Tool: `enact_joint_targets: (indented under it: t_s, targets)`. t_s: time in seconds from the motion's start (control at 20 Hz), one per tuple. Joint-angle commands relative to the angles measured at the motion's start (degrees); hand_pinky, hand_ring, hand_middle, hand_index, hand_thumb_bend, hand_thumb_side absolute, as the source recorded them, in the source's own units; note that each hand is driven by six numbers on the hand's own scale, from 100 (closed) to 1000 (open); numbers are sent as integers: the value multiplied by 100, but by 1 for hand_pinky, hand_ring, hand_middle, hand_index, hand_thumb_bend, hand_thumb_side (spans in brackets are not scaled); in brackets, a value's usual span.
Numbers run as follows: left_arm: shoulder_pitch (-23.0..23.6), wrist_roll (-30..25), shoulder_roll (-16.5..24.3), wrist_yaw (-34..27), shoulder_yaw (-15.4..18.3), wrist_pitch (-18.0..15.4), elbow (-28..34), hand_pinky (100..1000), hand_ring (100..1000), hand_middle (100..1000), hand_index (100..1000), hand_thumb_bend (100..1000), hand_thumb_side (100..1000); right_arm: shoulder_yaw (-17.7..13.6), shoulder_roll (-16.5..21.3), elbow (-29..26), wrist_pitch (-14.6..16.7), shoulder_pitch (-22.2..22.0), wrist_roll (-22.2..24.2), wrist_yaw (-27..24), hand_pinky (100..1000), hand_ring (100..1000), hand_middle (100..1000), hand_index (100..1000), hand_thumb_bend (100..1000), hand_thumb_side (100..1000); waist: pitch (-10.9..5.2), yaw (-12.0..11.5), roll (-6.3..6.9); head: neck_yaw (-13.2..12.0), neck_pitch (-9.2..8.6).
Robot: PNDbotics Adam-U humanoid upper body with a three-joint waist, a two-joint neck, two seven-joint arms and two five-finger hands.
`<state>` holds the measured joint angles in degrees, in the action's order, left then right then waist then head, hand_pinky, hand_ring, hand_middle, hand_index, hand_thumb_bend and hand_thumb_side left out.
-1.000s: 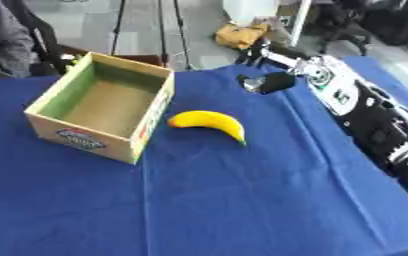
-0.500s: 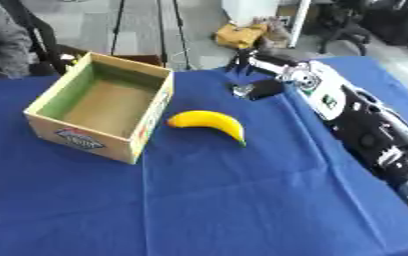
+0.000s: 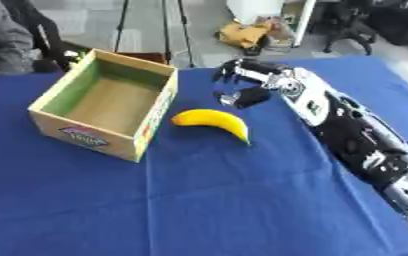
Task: Pick up objects on the table and place them in the box.
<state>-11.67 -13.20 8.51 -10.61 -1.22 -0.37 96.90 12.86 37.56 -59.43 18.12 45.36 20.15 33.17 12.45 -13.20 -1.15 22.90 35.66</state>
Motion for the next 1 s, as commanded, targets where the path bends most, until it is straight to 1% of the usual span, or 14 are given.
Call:
enact_joint_targets:
  t_s: [0.05, 0.35, 0.5, 0.65, 1.0]
  targets:
    - [-83, -9, 28, -15, -12, -4, 93, 584, 734, 534, 538, 200, 1000, -6, 57, 25, -7, 96, -52, 183, 723, 806, 831, 859, 193, 727, -69, -22, 9, 30, -29]
    - [-92, -11, 25, -16, -13, -4, 95, 584, 733, 534, 538, 202, 1000, 18, 6, 69, -45, 77, -215, 532, 727, 821, 851, 868, 310, 740, -64, -52, 10, 49, -37]
    - [-97, -9, 24, -18, -12, -4, 96, 584, 733, 534, 538, 202, 1000, 43, -29, 83, -35, 56, -293, 755, 721, 814, 843, 868, 335, 719, -65, -61, 8, 44, -49]
    - [-103, -9, 20, -21, -12, -4, 98, 584, 733, 533, 538, 203, 1000, 68, -86, 99, -5, 42, -389, 998, 714, 803, 835, 869, 323, 677, -65, -69, 13, 44, -59]
    - [-108, -12, 12, -25, -12, -8, 99, 585, 732, 533, 537, 203, 1000, 104, -203, 213, 73, 8, -617, 1382, 708, 795, 828, 866, 337, 664, -56, -91, 30, 55, -82]
